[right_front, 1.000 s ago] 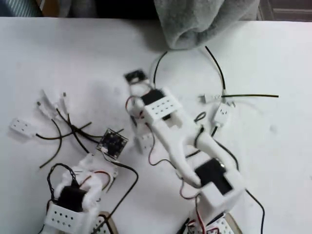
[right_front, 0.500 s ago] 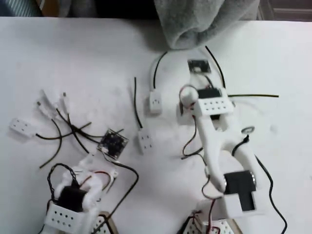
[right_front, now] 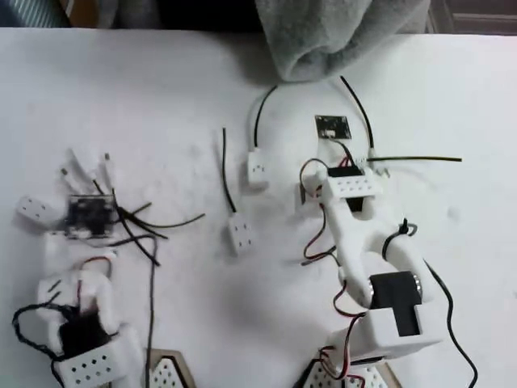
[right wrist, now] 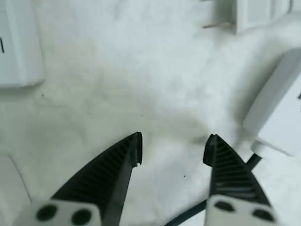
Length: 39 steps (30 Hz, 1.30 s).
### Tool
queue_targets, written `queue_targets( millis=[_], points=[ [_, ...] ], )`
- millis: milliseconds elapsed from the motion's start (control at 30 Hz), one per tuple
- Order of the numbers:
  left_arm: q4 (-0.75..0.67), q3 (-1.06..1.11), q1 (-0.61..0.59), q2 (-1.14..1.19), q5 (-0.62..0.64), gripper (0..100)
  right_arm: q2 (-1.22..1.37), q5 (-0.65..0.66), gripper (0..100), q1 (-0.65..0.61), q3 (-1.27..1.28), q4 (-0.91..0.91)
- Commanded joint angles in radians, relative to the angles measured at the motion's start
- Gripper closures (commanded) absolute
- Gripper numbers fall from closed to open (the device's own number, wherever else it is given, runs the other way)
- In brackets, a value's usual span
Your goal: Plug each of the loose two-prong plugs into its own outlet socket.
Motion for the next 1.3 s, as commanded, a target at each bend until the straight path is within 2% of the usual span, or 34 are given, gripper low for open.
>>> queue_targets(
  millis=[0,133,300,600,867,1033,1267],
  points=[
    [-0.138,-0.097,-0.105,-0.002,0.003,95,-0.008,0.009,78.3,0.01,-0.003,-0.015],
    [-0.15,-0.183,-0.133,0.079,0.009,84,-0.008,0.009,78.2,0.01,-0.002,-0.015],
    [-0.123,-0.442,-0.134,0.466,0.064,84,-0.008,0.009,78.2,0.008,-0.002,-0.015],
    [0.227,-1.177,-0.188,1.419,0.242,83,-0.008,0.011,78.2,0.008,0.0,-0.015],
    [0.427,-1.634,-0.189,2.032,0.364,83,-0.008,0.011,78.1,0.007,0.0,-0.015],
    [0.526,-1.835,-0.154,2.238,0.393,83,-0.008,0.011,78.1,0.005,0.0,-0.028],
    [0.638,-1.953,-0.084,2.27,0.394,83,-0.008,0.011,78.0,0.004,-0.002,-0.03]
  ],
)
